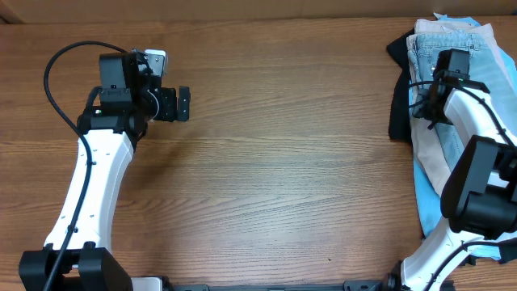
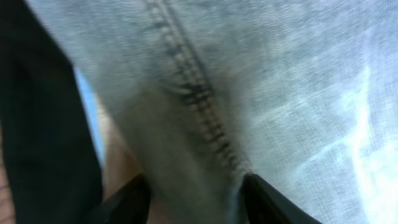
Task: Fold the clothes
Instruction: 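Move the right gripper over the light blue denim shorts on the pile, then lower the right gripper and pinch the denim shorts' edge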
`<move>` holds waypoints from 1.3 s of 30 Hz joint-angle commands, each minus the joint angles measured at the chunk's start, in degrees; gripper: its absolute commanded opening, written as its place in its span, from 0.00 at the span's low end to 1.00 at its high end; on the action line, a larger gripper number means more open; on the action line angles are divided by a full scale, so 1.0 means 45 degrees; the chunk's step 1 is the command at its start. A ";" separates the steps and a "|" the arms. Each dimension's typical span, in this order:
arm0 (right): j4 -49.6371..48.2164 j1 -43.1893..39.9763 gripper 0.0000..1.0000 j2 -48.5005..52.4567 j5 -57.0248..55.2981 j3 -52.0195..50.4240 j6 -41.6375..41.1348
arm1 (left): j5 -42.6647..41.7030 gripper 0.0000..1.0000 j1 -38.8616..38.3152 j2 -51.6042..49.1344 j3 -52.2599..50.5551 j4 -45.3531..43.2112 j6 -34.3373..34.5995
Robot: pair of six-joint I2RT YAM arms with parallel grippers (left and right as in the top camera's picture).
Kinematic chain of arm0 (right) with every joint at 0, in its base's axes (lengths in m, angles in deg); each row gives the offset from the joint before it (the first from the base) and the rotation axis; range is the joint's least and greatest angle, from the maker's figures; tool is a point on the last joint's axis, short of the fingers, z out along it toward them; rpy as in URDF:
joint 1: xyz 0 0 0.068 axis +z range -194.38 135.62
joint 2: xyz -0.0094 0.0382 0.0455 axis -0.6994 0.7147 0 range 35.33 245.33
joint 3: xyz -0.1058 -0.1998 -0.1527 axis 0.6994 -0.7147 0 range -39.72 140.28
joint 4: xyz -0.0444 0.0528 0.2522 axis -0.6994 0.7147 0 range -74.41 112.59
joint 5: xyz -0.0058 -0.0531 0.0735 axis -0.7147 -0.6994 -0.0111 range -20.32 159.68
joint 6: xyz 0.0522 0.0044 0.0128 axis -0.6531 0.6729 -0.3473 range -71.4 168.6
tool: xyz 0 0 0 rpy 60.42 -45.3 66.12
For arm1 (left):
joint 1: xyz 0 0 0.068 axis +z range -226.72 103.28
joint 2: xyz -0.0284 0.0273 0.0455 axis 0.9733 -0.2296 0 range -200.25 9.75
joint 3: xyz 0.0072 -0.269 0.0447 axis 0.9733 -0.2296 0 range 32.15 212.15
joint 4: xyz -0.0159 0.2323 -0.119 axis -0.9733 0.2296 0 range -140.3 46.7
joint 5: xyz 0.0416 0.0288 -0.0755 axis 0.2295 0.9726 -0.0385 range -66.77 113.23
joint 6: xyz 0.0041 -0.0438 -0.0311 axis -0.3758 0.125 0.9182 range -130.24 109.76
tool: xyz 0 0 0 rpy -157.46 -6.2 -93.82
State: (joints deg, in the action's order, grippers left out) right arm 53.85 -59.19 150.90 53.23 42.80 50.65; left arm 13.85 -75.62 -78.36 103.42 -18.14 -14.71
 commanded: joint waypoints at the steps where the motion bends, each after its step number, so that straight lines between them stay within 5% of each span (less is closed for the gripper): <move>1: -0.0063 -0.0301 0.44 -0.0010 -0.0102 0.0321 -0.0019 | 0.0024 1.00 -0.0087 -0.0063 0.0253 -0.0024 0.0185; 9: -0.0078 -0.0379 0.32 -0.0010 -0.0102 0.0325 -0.0015 | 0.0029 1.00 -0.0087 -0.0063 0.0253 -0.0340 0.0185; 23: 0.0034 -0.0335 0.44 -0.0753 0.0510 0.0359 -0.0015 | 0.0029 1.00 -0.0087 -0.0063 0.0253 -0.0369 0.0185; 39: -0.0277 -0.0384 0.30 -0.0743 0.0583 0.0335 0.0267 | -0.0034 1.00 -0.0087 -0.0063 0.0253 -0.0350 0.0520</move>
State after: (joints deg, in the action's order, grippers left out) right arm 53.24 -60.48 149.83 55.99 42.80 51.72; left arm 13.82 -75.62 -78.38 103.42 -19.47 -13.79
